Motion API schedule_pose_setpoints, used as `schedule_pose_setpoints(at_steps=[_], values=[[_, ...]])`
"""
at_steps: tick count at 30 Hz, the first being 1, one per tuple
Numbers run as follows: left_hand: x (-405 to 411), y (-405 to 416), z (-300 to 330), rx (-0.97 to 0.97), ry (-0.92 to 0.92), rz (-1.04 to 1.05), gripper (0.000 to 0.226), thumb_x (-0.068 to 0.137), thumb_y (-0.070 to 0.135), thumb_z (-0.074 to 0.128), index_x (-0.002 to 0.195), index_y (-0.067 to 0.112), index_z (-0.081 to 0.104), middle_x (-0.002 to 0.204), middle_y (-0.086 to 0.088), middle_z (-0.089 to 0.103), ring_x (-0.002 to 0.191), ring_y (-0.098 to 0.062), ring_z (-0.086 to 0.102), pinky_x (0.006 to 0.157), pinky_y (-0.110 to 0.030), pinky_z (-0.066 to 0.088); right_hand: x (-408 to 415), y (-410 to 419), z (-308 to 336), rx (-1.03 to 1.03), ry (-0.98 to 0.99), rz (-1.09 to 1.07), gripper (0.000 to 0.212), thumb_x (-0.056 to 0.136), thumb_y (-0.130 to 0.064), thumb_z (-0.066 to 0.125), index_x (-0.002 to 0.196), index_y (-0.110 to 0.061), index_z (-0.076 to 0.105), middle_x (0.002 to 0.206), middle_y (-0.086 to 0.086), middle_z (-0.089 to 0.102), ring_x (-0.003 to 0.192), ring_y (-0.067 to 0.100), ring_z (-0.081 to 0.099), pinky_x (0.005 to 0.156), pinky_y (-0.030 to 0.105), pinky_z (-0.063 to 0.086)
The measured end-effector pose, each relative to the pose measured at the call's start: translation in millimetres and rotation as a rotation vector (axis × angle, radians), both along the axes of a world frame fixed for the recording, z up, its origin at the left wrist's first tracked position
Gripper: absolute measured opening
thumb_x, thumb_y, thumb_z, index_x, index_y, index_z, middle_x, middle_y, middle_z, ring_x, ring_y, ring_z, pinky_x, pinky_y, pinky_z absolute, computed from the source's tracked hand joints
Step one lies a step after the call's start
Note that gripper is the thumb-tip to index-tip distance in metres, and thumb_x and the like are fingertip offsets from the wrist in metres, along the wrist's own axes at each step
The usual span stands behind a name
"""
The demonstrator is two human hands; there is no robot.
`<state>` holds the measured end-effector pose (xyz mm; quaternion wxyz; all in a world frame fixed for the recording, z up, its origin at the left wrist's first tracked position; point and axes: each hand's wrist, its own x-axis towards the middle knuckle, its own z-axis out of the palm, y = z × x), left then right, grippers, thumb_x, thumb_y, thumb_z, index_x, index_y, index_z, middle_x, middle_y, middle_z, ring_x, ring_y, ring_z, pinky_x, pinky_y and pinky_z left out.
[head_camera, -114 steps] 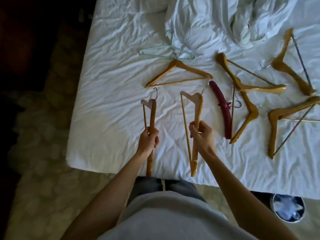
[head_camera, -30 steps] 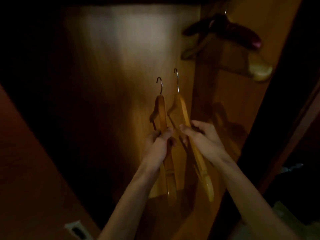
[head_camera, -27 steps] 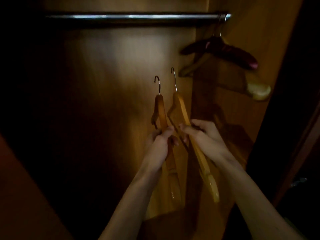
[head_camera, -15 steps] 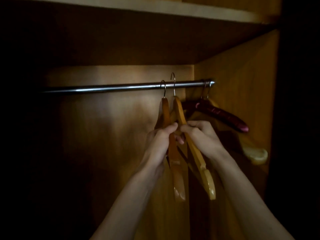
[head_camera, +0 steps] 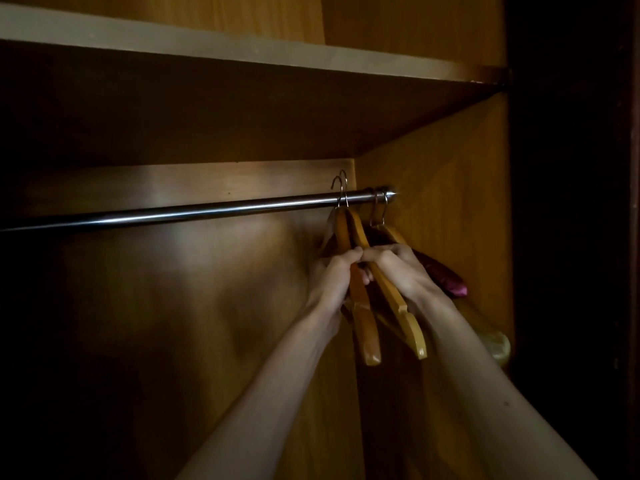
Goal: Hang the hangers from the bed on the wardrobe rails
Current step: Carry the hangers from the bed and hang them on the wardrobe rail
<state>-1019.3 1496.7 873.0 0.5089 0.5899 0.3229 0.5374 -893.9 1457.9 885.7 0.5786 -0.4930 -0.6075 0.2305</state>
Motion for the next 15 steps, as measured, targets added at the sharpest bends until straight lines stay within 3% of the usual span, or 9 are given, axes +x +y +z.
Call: schedule_pose_setpoints(at_steps=[3, 5, 7, 11, 15], values=[[14.5, 2.7, -10.0, -0.021, 0.007, -0.003, 0.043, 0.094, 0.037, 0.063, 0.098, -0.005, 0.074, 0.062, -0.001, 0.067, 0.057, -0.010, 0.067, 0.058, -0.024, 0.053, 8.8, 0.6, -6.3, -0.015, 0.012, -0.026, 0.035, 0.091, -0.028, 0.058, 0.064, -0.007, 0.063, 0.058, 0.002, 0.063, 0.055, 0.006, 0.062, 0.069, 0.026, 0.043], [21.2, 3.4, -15.8, -0.025, 0.008, 0.020, 0.040, 0.094, 0.040, 0.063, 0.091, 0.003, 0.075, 0.062, 0.001, 0.067, 0.058, -0.008, 0.067, 0.062, -0.027, 0.053, 13.0, 0.4, -9.1, -0.034, 0.006, -0.049, 0.038, 0.092, -0.028, 0.058, 0.059, -0.010, 0.062, 0.056, 0.001, 0.063, 0.053, 0.005, 0.061, 0.068, 0.027, 0.042], [26.3, 3.4, -19.8, -0.017, 0.003, 0.048, 0.036, 0.093, 0.043, 0.062, 0.084, 0.009, 0.073, 0.060, 0.004, 0.066, 0.057, -0.007, 0.066, 0.057, -0.023, 0.051, 15.7, -0.3, -10.6, -0.067, 0.025, -0.068, 0.038, 0.091, -0.030, 0.059, 0.059, -0.011, 0.062, 0.057, 0.002, 0.063, 0.052, 0.008, 0.061, 0.064, 0.024, 0.043], [32.3, 0.5, -23.6, -0.028, -0.013, 0.093, 0.036, 0.095, 0.044, 0.062, 0.094, 0.009, 0.071, 0.064, 0.004, 0.066, 0.058, -0.006, 0.065, 0.051, -0.018, 0.048, 19.1, -1.5, -13.4, -0.101, 0.052, -0.081, 0.037, 0.091, -0.029, 0.061, 0.057, -0.013, 0.062, 0.056, 0.002, 0.063, 0.050, 0.008, 0.061, 0.056, 0.020, 0.045], [34.6, -5.3, -29.6, 0.022, 0.020, 0.094, 0.033, 0.098, 0.042, 0.058, 0.080, 0.017, 0.070, 0.058, 0.008, 0.065, 0.061, -0.008, 0.066, 0.054, -0.018, 0.047, 19.6, -2.6, -23.0, -0.133, 0.098, -0.073, 0.035, 0.092, -0.033, 0.062, 0.063, -0.014, 0.067, 0.057, -0.001, 0.069, 0.049, 0.006, 0.065, 0.060, 0.024, 0.046]])
